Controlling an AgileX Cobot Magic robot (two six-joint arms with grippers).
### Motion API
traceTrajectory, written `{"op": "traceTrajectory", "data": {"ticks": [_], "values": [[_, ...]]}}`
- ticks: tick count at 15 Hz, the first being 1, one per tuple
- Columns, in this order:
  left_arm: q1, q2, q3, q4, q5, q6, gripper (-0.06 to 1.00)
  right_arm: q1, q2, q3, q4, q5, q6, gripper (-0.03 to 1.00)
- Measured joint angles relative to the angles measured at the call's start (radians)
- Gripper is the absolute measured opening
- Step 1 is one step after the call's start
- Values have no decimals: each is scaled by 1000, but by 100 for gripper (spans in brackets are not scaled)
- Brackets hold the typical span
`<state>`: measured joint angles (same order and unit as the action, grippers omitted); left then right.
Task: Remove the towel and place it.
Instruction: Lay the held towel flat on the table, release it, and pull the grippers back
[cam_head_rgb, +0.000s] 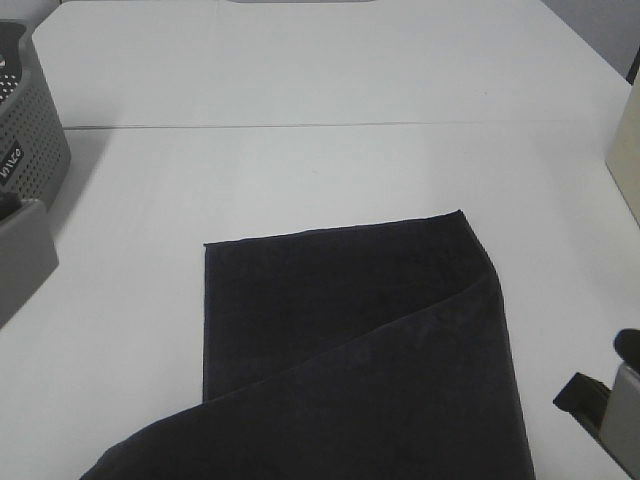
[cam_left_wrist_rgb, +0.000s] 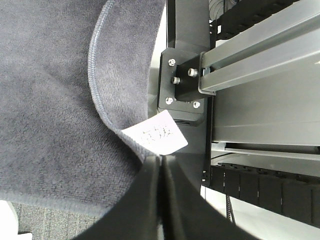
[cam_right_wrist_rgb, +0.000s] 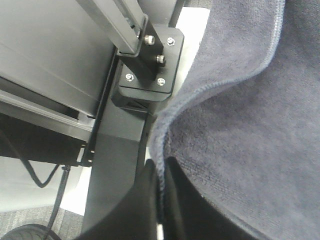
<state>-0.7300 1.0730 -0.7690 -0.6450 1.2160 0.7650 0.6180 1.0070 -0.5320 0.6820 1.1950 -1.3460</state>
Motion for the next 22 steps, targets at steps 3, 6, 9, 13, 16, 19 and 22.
{"op": "traceTrajectory", "data": {"ticks": [3,6,9,13,16,19,22], "values": [[-23,0,0,-30,0,0,0,0,0,0,4,14,-1,1],[-120,0,0,-95,0,0,0,3,0,0,4,14,-27,1],[-194,0,0,-120,0,3,0,3,0,0,4,15,-54,1],[-197,0,0,-121,0,3,0,3,0,0,4,15,-54,1],[-197,0,0,-121,0,3,0,3,0,0,4,15,-54,1],[-197,0,0,-126,0,3,24,3,0,0,4,15,-55,11],[-197,0,0,-127,0,-1,85,3,0,0,6,16,-81,50]]}}
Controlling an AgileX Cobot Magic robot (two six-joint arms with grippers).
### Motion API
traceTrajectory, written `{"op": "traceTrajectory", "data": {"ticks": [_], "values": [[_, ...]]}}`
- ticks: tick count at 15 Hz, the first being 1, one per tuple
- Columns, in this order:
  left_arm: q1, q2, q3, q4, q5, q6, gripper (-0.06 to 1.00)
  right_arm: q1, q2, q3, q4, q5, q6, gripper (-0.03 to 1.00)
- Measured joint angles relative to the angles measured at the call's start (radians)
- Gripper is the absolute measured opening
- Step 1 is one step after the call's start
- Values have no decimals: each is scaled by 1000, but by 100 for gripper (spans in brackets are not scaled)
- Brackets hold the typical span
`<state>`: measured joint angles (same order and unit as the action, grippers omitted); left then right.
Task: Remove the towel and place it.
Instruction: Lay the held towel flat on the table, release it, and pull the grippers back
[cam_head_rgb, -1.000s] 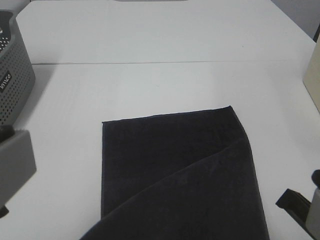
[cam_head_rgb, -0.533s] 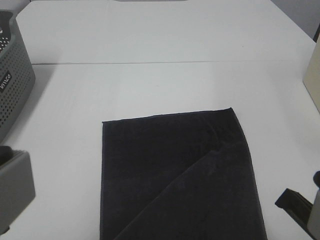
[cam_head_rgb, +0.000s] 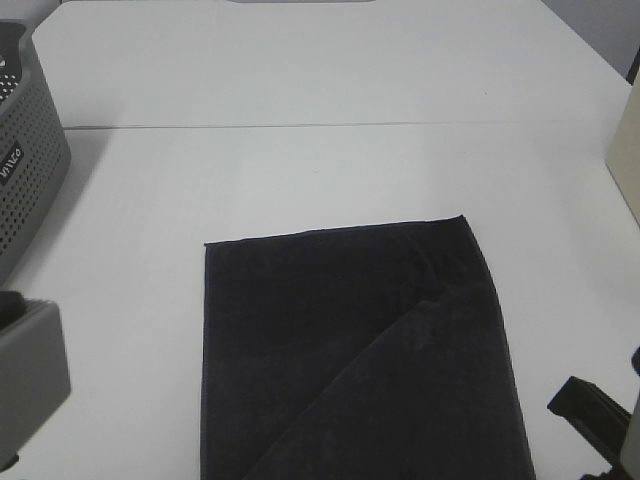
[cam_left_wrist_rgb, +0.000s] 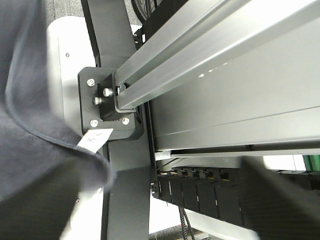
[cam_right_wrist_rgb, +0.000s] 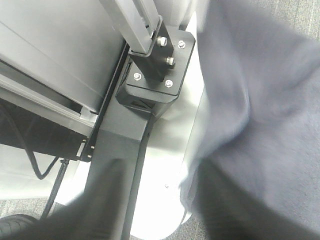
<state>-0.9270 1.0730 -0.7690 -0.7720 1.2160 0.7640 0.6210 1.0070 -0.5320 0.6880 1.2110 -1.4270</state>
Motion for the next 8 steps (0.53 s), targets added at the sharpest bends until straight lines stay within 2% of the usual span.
{"op": "traceTrajectory", "data": {"ticks": [1,2,4,6,8], "values": [[0,0,0,13,0,-4,93,0,0,0,-1,0,0,59],[0,0,0,15,0,-11,96,0,0,0,-2,0,-1,63],[0,0,0,28,0,-12,97,0,0,0,-10,-17,-1,65],[0,0,-11,204,0,-76,96,0,0,-30,-49,-114,9,66],[31,0,-77,432,-75,-222,94,0,0,-81,-94,-253,65,66]]}}
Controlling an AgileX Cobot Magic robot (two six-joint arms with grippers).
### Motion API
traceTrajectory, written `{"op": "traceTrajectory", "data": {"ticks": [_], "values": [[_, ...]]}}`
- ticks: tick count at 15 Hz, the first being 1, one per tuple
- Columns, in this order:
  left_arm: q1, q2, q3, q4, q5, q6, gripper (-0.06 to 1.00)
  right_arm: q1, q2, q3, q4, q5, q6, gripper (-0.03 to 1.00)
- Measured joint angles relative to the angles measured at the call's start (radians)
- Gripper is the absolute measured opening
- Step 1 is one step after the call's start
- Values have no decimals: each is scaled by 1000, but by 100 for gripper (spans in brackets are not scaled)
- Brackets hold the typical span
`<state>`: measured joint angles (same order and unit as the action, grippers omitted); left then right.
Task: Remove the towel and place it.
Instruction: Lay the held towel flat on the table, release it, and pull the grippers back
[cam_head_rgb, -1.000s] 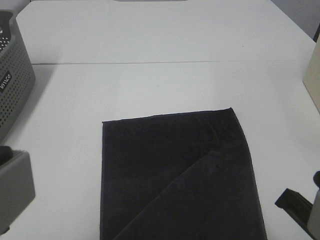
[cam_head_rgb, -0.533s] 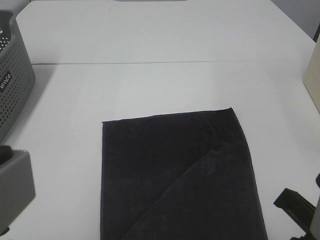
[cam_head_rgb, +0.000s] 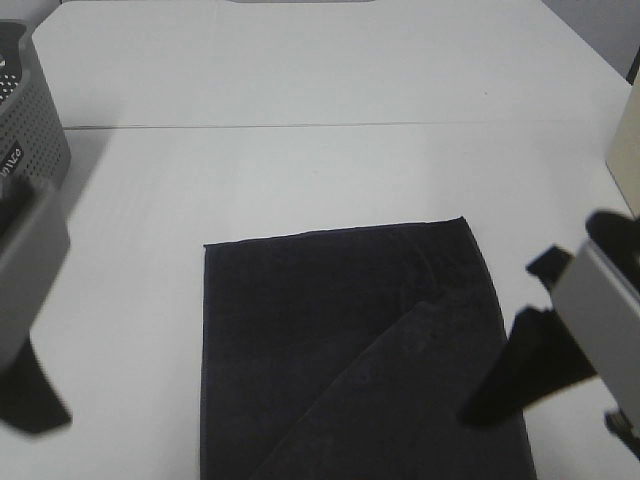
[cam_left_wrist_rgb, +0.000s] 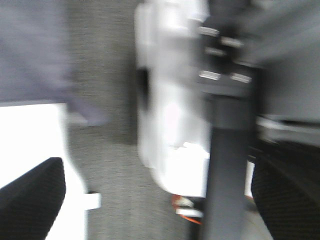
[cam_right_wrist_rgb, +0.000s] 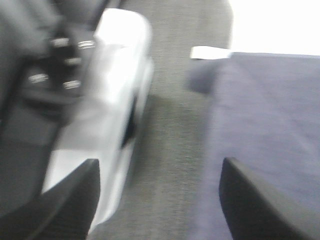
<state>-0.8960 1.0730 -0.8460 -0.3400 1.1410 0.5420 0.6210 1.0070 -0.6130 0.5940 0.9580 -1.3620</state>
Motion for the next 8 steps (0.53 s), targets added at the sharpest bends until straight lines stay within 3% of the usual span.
{"op": "traceTrajectory", "data": {"ticks": [1,3,6,7,8], "values": [[42,0,-43,123,-74,-87,93,0,0,-28,-28,-86,60,66],[155,0,-101,280,-258,-276,92,0,0,-81,-72,-311,214,66],[350,2,-115,370,-578,-482,91,0,5,-100,-118,-691,470,65],[402,13,-115,382,-667,-514,91,0,16,-100,-123,-815,533,65],[428,21,-115,385,-713,-526,91,0,25,-100,-123,-881,557,64]]}}
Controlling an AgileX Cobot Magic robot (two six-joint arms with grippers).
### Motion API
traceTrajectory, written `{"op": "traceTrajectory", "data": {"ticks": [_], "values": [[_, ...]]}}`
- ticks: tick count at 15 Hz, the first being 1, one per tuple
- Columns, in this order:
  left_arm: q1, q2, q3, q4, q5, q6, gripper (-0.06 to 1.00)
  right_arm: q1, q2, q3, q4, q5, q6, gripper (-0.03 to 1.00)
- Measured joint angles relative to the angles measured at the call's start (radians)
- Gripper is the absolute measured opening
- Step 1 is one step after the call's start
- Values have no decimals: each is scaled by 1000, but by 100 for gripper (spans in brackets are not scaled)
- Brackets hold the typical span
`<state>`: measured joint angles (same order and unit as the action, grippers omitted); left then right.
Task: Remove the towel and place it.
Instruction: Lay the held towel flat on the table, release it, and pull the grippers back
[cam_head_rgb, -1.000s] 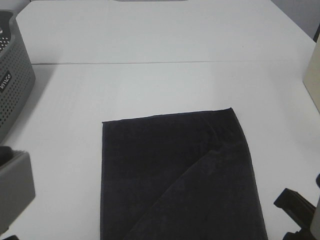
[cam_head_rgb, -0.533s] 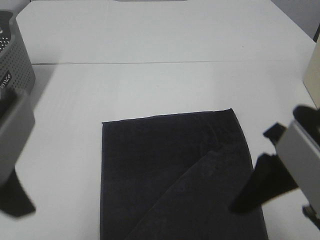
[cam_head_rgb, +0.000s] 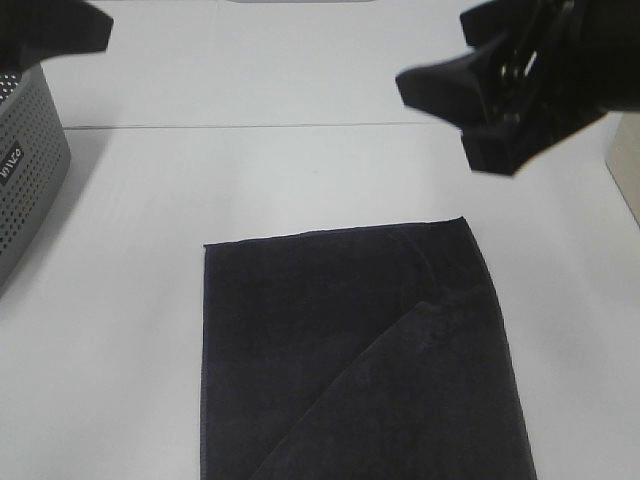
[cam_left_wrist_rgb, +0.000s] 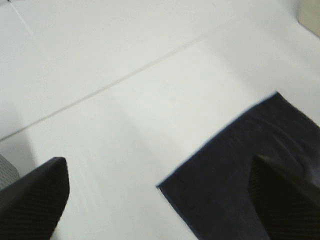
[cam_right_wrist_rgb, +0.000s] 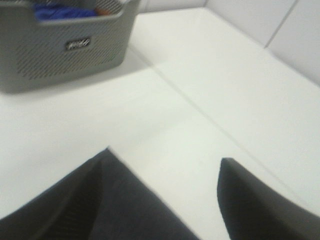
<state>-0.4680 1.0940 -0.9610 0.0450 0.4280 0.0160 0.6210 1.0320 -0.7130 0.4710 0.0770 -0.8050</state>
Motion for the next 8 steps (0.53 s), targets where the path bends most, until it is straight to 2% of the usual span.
{"op": "traceTrajectory", "data": {"ticks": [1,3,5,7,8], "values": [[70,28,0,3,-112,-16,91,0,33,0,0,-173,29,64],[161,75,0,3,-226,-45,91,0,81,-6,29,-308,34,64],[222,111,-13,13,-249,-52,91,-9,117,-30,119,-364,-13,64],[279,153,-62,86,-229,-56,90,-74,146,-102,319,-382,-186,64],[302,176,-97,138,-197,-70,90,-124,158,-151,452,-383,-309,64]]}}
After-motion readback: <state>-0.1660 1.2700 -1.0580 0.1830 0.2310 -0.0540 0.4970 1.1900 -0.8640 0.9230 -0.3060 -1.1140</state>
